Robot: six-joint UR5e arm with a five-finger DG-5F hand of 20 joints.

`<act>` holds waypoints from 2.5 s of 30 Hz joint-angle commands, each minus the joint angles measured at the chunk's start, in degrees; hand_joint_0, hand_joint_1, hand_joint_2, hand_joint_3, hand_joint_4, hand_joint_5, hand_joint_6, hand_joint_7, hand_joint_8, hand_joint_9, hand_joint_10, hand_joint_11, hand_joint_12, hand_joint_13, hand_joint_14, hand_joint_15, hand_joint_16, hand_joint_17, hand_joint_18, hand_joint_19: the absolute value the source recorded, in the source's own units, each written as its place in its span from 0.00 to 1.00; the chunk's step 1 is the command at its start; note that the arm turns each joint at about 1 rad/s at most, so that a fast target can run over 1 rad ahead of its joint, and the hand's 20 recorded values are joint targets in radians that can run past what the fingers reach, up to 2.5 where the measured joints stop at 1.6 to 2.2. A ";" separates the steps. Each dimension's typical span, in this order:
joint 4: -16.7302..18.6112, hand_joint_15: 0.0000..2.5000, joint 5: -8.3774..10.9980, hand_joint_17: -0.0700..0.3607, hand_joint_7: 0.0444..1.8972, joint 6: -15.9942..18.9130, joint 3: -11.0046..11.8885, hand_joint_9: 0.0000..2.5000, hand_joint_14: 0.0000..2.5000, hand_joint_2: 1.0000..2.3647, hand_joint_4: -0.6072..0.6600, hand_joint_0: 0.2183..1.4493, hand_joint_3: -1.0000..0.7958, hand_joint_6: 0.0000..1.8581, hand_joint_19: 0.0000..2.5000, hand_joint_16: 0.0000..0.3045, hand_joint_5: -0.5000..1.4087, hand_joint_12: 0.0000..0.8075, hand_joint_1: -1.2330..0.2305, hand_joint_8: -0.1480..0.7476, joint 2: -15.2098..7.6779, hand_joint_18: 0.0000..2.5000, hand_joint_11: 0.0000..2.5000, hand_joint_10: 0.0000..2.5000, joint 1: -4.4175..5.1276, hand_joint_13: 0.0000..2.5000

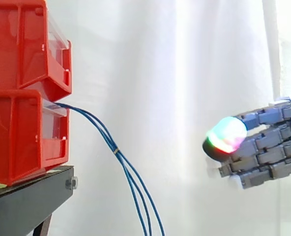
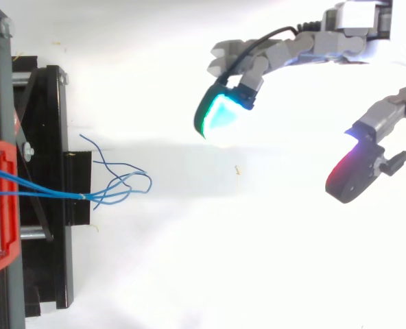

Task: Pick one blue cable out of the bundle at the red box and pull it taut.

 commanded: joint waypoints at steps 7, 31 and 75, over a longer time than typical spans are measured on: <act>3.93 0.04 3.33 0.50 0.37 -1.81 0.06 0.00 0.00 0.00 0.64 0.20 0.28 0.27 0.02 0.21 0.14 0.42 0.30 0.33 -0.62 0.00 0.00 0.00 1.57 0.00; 5.08 0.04 4.48 0.52 0.45 -2.33 14.13 0.00 0.00 0.00 0.75 0.18 0.28 0.27 0.03 0.22 0.18 0.45 0.41 0.39 -16.09 0.00 0.00 0.00 4.20 0.00; 2.70 0.04 1.22 0.49 0.52 0.04 28.80 0.01 0.00 0.00 0.75 0.22 0.28 0.27 0.05 0.20 0.20 0.44 0.37 0.46 -26.29 0.00 0.00 0.00 3.68 0.03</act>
